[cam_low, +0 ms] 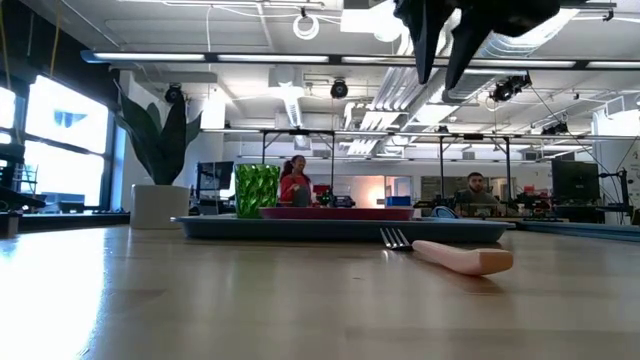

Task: Pick and place plate/cup/fork/spoon on tray
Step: Put the orange fork on the gray tray

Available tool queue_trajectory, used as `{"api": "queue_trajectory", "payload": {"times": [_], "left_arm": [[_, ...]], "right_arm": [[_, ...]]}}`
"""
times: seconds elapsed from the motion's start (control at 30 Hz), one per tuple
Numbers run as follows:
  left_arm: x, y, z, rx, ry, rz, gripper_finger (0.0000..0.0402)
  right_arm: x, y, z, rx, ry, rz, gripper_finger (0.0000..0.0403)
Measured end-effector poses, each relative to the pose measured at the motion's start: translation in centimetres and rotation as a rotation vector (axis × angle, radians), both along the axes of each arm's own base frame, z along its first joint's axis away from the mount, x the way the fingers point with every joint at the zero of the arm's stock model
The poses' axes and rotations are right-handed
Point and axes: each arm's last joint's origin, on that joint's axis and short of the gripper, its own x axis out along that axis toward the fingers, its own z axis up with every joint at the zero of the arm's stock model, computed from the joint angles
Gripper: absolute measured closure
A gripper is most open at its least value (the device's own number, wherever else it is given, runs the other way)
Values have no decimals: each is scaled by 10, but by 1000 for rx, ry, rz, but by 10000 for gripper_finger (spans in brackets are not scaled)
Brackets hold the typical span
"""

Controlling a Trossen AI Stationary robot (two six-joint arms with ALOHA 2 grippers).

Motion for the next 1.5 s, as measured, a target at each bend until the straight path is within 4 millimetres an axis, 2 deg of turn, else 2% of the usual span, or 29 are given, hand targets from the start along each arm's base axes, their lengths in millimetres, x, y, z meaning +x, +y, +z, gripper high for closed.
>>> {"api": "queue_trajectory", "payload": {"times": [0.2, 0.37, 0.7, 1.07, 1.5], "left_arm": [[0, 0, 0, 0, 0, 0, 291], [0, 0, 0, 0, 0, 0, 291], [0, 0, 0, 8, -3, 9, 291], [0, 1, 0, 16, -7, 31, 291], [3, 0, 0, 18, -1, 32, 291]], "right_arm": [[-1, 7, -23, 20, 1, -40, 254], [-2, 7, -43, 55, 14, -51, 241], [-2, 8, -74, 112, -33, -90, 240], [15, 14, -106, 134, -47, -49, 266], [22, 17, -123, 155, -28, -14, 269]]}}
